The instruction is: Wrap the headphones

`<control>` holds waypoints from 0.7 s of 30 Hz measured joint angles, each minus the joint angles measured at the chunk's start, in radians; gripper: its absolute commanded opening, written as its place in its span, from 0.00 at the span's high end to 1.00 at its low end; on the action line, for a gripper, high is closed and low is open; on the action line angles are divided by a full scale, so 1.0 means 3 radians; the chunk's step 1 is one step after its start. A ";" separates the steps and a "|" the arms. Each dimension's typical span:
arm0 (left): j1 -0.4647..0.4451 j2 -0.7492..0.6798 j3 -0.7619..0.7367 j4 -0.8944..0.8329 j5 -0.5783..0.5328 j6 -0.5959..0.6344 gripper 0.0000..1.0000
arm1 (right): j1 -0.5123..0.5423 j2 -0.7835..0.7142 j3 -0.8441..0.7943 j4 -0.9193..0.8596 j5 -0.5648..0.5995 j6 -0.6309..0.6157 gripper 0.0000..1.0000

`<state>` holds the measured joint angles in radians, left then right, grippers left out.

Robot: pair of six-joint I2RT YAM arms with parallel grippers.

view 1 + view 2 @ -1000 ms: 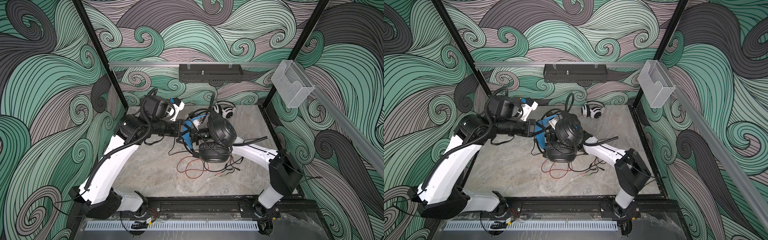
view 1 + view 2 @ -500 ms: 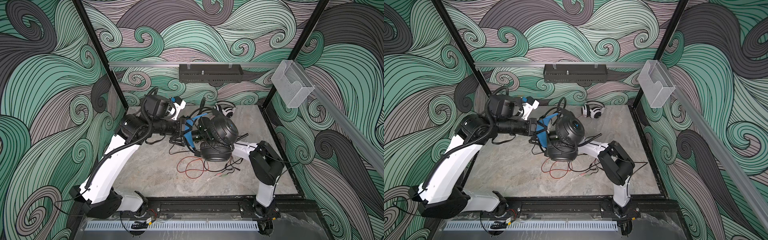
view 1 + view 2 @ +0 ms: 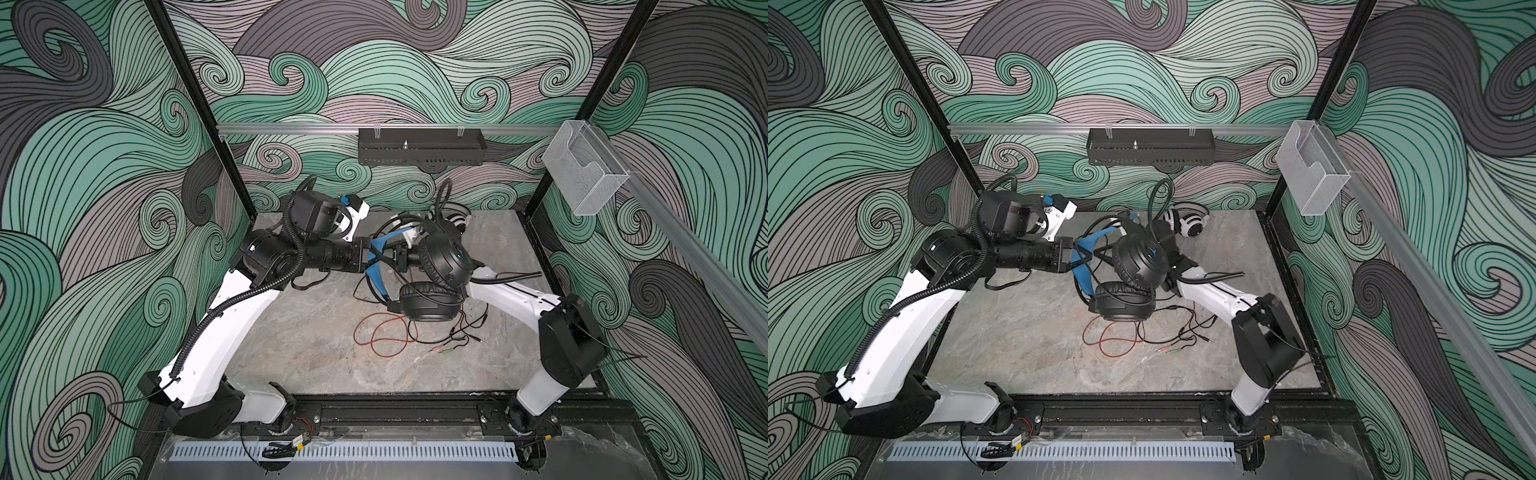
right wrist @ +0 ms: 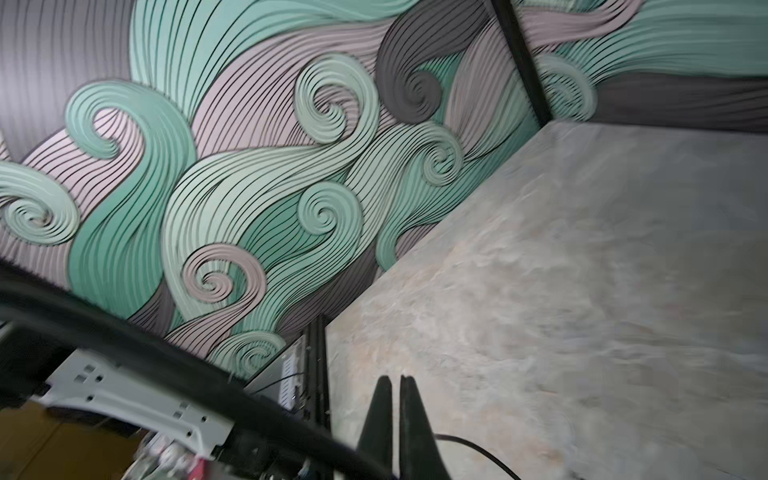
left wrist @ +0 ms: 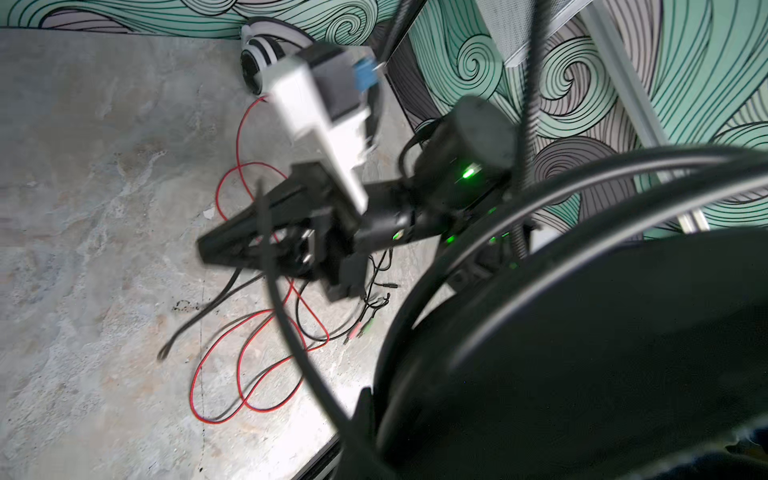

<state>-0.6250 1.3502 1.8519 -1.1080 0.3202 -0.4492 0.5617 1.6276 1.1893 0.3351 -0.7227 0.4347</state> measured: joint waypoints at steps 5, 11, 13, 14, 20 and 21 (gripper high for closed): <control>0.0000 -0.0001 -0.0100 -0.0080 -0.0106 0.0130 1.00 | -0.0203 -0.0312 0.0212 -0.0650 0.0394 -0.0439 1.00; 0.0000 -0.0017 -0.0202 -0.0226 -0.0272 0.0292 1.00 | -0.0418 -0.0437 0.0301 -0.1035 0.0660 -0.0640 1.00; 0.0000 -0.0045 -0.0270 -0.0245 -0.0313 0.0315 1.00 | -0.0540 -0.0437 0.0357 -0.1129 0.0740 -0.0659 1.00; 0.0000 -0.0061 -0.0298 -0.0253 -0.0326 0.0328 1.00 | -0.0596 -0.0436 0.0401 -0.1194 0.0768 -0.0671 1.00; 0.0000 -0.0145 -0.0381 -0.0216 -0.0331 0.0337 1.00 | -0.0694 -0.0434 0.0553 -0.1380 0.0937 -0.0783 1.00; 0.0000 -0.0153 -0.0384 -0.0196 -0.0331 0.0337 1.00 | -0.0689 -0.0434 0.0544 -0.1397 0.0946 -0.0795 1.00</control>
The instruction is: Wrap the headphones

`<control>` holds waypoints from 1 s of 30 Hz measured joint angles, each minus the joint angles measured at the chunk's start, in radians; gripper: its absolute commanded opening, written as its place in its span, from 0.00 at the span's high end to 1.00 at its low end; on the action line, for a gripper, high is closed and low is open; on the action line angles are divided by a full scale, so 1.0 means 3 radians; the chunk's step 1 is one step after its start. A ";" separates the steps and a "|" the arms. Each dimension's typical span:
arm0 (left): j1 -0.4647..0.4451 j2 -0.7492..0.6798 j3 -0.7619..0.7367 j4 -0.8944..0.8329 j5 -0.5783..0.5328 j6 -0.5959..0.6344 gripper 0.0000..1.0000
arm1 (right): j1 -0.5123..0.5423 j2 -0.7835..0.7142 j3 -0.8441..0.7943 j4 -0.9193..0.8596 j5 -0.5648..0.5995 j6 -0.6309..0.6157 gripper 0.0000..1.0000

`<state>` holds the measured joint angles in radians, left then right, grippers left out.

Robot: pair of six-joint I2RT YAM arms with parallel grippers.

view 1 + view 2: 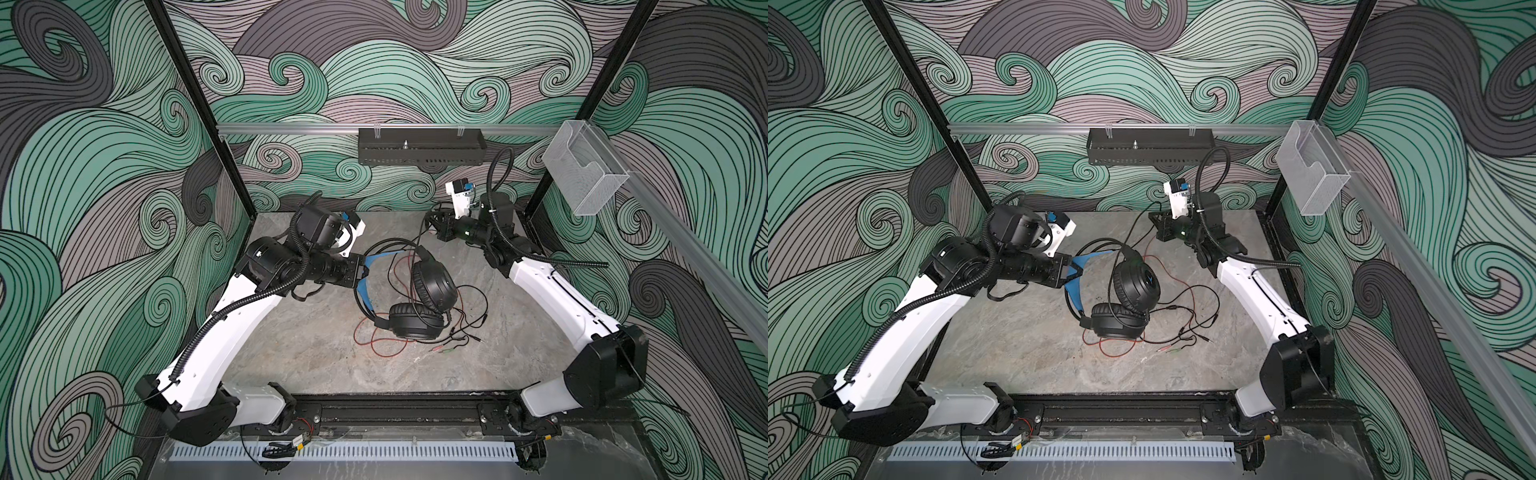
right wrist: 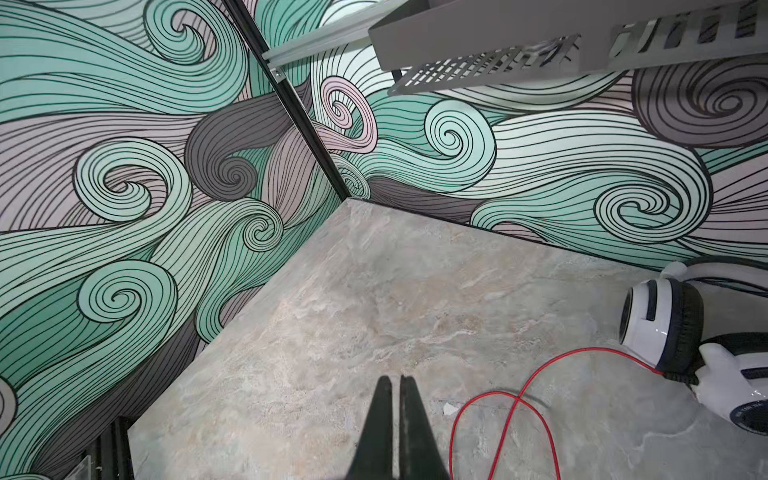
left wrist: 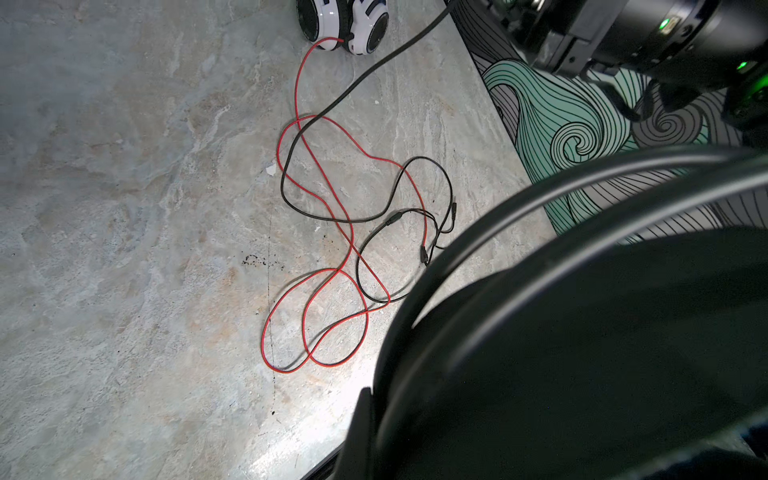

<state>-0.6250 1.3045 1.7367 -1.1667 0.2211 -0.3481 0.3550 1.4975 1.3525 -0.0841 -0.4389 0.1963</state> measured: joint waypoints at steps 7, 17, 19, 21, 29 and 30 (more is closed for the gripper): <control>0.0000 -0.0017 -0.0006 0.0167 0.0113 -0.0006 1.00 | 0.0111 0.0000 -0.0039 -0.0192 0.0067 -0.0154 0.99; 0.0000 -0.0011 0.0029 0.0566 0.0234 -0.0281 1.00 | 0.0287 -0.0127 -0.0306 -0.0098 0.0037 -0.0210 0.91; 0.0000 -0.0009 0.0078 0.0698 0.0230 -0.0392 1.00 | 0.0309 -0.0178 -0.0361 -0.0051 0.0009 -0.0205 0.89; 0.0000 -0.0010 0.0116 0.0881 0.0215 -0.0532 1.00 | 0.0338 -0.0226 -0.0371 0.0050 -0.0042 -0.0189 0.86; 0.0000 0.0051 0.0262 0.1373 -0.0056 -0.0837 1.00 | 0.0443 -0.0392 -0.0379 0.0526 -0.0273 -0.0006 0.81; 0.0000 0.0066 0.0298 0.1438 -0.0107 -0.0855 1.00 | 0.0454 -0.0392 -0.0379 0.0568 -0.0296 0.0018 0.80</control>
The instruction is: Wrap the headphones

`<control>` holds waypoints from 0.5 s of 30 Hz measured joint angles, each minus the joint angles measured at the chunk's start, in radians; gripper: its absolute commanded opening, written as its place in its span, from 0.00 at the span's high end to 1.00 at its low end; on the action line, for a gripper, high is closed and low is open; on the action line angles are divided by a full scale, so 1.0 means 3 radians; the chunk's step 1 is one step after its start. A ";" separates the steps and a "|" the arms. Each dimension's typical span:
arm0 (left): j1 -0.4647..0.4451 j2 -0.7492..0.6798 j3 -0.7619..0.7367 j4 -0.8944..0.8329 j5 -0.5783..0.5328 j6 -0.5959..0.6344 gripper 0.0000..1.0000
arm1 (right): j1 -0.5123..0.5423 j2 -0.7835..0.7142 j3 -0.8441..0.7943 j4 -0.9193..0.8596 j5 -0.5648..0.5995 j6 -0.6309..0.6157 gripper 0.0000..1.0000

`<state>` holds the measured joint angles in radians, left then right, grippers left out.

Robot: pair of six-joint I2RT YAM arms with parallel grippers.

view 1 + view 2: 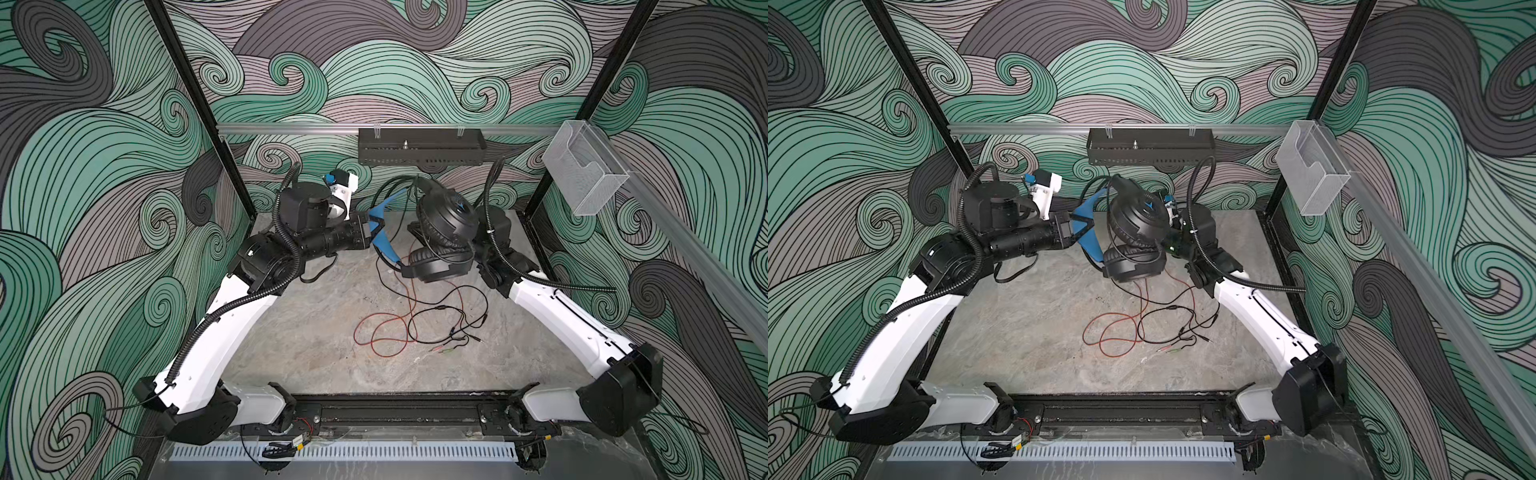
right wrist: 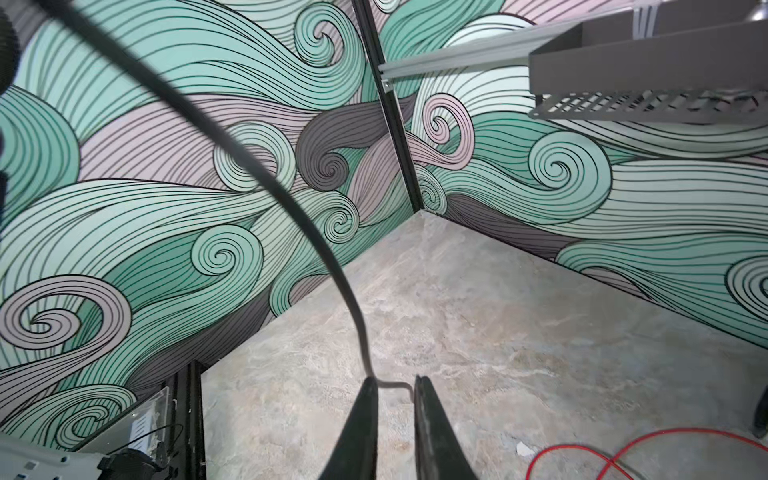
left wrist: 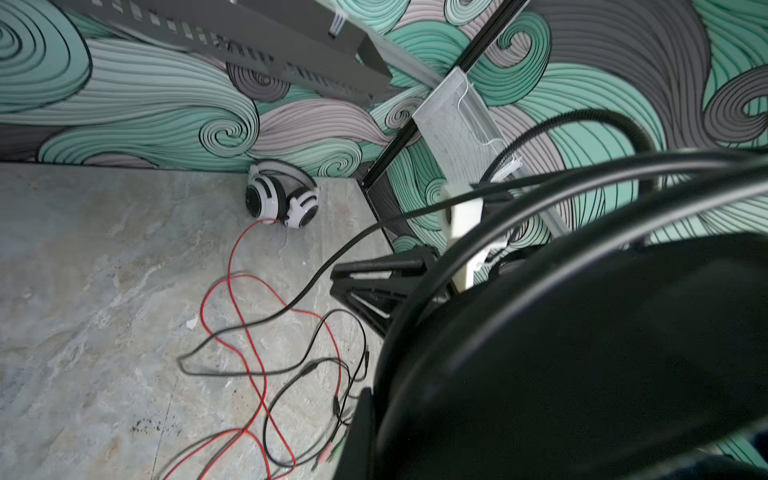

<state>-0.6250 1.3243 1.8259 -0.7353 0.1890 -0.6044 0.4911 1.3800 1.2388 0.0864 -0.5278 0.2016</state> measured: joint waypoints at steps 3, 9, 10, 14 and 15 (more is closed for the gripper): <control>0.0000 0.0006 0.0036 0.0139 -0.0131 -0.0046 1.00 | 0.0018 0.0003 -0.0017 0.0131 -0.0066 0.0111 0.80; 0.0000 0.0142 0.0340 0.0145 -0.0346 -0.0029 1.00 | 0.0036 0.0001 -0.0219 0.0497 -0.0201 0.0380 0.58; 0.0000 0.0172 0.0411 0.0125 -0.0374 -0.0019 1.00 | 0.0036 0.0001 -0.0263 0.0546 -0.0217 0.0406 0.54; 0.0000 0.0313 0.0764 -0.0078 -0.0472 0.0067 1.00 | 0.0037 0.0043 -0.0337 0.0732 -0.0365 0.0512 0.38; 0.0000 0.0342 0.0847 -0.0145 -0.0495 0.0099 1.00 | 0.0037 0.0071 -0.0336 0.0785 -0.0415 0.0543 0.36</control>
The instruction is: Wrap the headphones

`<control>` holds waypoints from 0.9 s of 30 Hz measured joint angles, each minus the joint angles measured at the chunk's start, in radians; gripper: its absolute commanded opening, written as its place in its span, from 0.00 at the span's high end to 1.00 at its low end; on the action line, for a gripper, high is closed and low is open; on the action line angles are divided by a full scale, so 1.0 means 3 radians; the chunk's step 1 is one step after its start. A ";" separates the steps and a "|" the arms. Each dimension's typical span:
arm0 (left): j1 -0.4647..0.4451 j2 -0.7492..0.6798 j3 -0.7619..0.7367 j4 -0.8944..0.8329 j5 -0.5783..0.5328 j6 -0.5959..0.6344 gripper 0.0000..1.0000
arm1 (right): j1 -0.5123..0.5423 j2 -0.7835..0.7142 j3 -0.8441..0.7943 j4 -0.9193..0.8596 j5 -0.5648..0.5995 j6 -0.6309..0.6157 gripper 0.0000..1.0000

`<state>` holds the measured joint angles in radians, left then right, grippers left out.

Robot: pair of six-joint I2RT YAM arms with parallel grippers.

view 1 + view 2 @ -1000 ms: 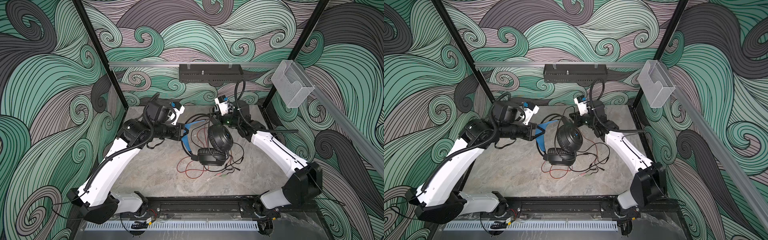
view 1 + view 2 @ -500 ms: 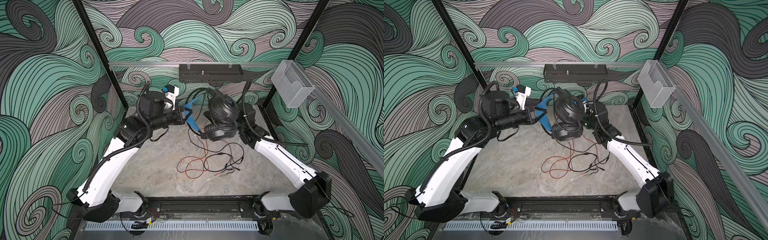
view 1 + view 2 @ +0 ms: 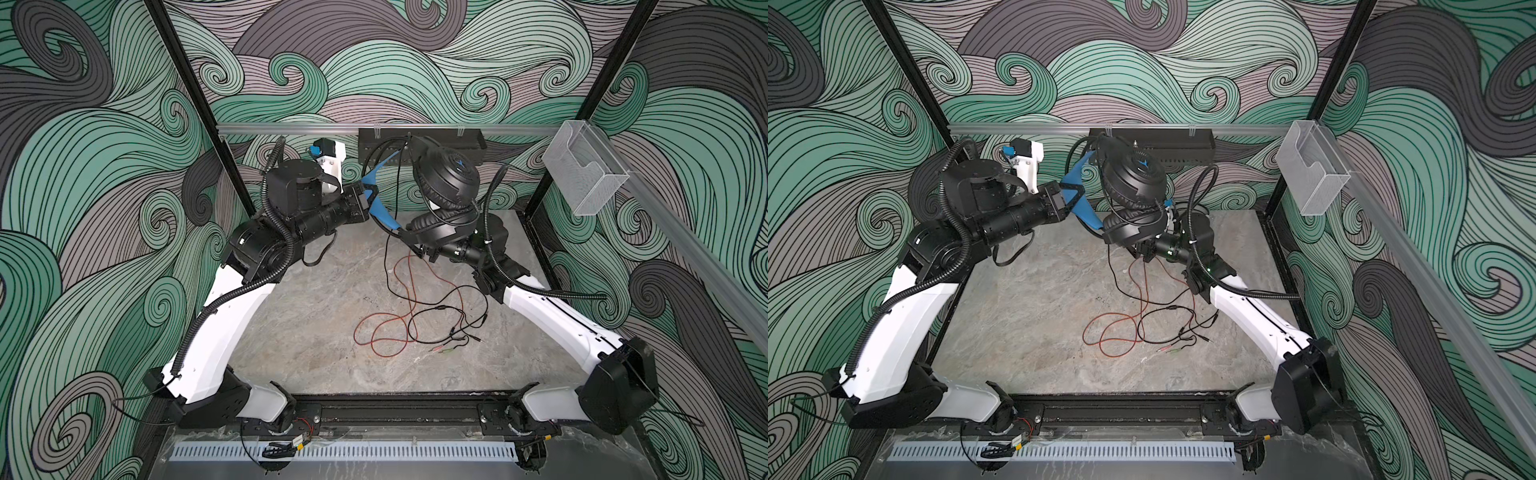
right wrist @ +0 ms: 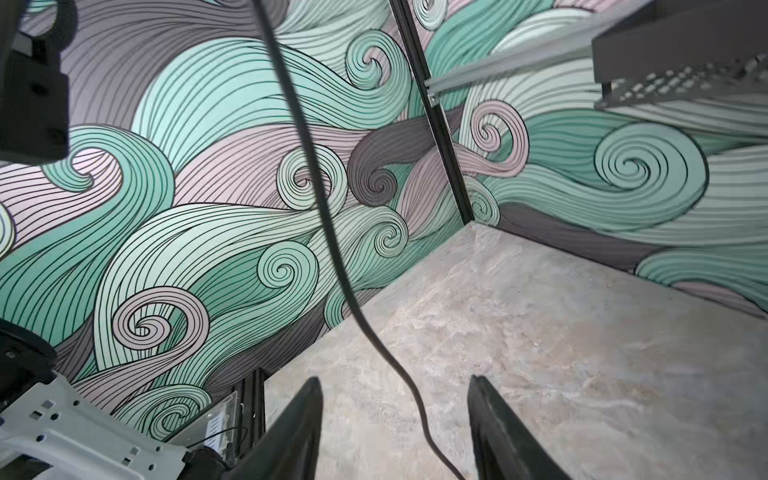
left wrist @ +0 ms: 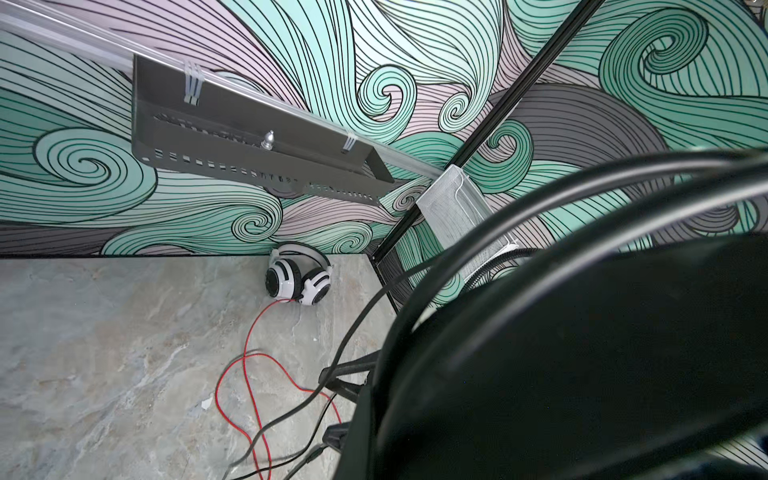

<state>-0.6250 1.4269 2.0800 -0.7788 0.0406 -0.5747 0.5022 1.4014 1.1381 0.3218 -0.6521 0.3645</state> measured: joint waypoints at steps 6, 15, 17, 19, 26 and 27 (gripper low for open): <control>0.0000 0.0042 0.0141 -0.0275 -0.0131 0.0173 1.00 | 0.0015 0.0248 0.0029 0.0292 -0.0228 0.0154 0.26; 0.0000 0.0134 0.0231 -0.0502 -0.0270 0.0326 1.00 | 0.0154 0.0660 0.0195 0.0546 -0.0381 0.0323 0.26; 0.0000 0.0154 0.0251 -0.0514 -0.0285 0.0346 1.00 | 0.0172 0.0703 0.0195 0.0572 -0.0381 0.0345 0.27; 0.0000 0.0169 0.0266 -0.0512 -0.0296 0.0359 1.00 | 0.0178 0.0738 0.0195 0.0604 -0.0380 0.0376 0.28; 0.0000 0.0187 0.0285 -0.0511 -0.0336 0.0384 1.00 | 0.0178 0.0792 0.0195 0.0713 -0.0364 0.0481 0.28; 0.0000 0.0193 0.0285 -0.0507 -0.0336 0.0385 1.00 | 0.0178 0.0796 0.0195 0.0734 -0.0357 0.0490 0.28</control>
<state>-0.6250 1.4849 2.1654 -0.9310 -0.0601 -0.4591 0.5556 1.6402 1.1965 0.5419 -0.7593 0.5114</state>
